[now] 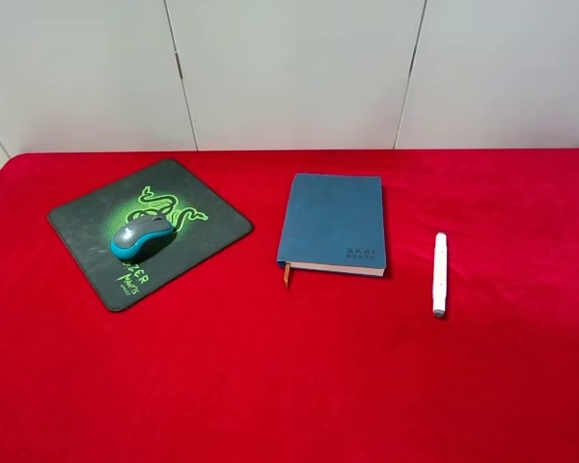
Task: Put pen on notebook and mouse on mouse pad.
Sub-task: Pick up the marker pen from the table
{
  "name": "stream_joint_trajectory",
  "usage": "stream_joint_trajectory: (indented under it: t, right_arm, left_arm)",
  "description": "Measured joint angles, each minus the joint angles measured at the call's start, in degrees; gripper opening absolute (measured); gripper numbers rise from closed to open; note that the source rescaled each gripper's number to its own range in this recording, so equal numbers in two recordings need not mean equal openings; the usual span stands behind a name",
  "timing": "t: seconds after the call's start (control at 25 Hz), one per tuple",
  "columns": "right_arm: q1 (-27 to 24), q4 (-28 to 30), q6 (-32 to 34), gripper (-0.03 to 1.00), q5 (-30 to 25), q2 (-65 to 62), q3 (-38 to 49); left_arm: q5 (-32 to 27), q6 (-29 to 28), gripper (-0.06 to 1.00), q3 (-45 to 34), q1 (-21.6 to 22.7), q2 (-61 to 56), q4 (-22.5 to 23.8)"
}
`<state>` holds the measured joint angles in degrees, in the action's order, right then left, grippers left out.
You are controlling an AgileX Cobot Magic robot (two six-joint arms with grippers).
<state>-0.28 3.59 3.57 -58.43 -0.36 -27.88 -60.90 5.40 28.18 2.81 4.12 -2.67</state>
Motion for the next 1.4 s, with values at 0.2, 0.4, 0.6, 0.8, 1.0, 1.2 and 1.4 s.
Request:
stream_joint_trajectory:
  t: [0.2,0.4,0.6,0.8,1.0,1.2,1.4]
  right_arm:
    - [0.00,0.00,0.00,1.00,0.00,0.00,0.00]
    - [0.00,0.00,0.00,1.00,0.00,0.00,0.00]
    - [0.00,0.00,0.00,1.00,0.00,0.00,0.00]
    - [0.00,0.00,0.00,1.00,0.00,0.00,0.00]
    - [0.00,0.00,0.00,1.00,0.00,0.00,0.00]
    - [0.00,0.00,0.00,1.00,0.00,0.00,0.00]
    - [0.00,0.00,0.00,1.00,0.00,0.00,0.00]
  left_arm:
    - [0.01,-0.06,1.00,0.00,0.00,-4.26,0.00]
    - [0.01,-0.06,1.00,0.00,0.00,-4.28,0.00]
    - [0.01,-0.06,1.00,0.00,0.00,-4.28,0.00]
    - [0.01,-0.06,1.00,0.00,0.00,-4.28,0.00]
    - [0.06,-0.06,1.00,0.00,0.00,-4.28,0.00]
    - [0.06,-0.06,1.00,0.00,0.00,-4.28,0.00]
    - [0.06,-0.06,1.00,0.00,0.00,-4.28,0.00]
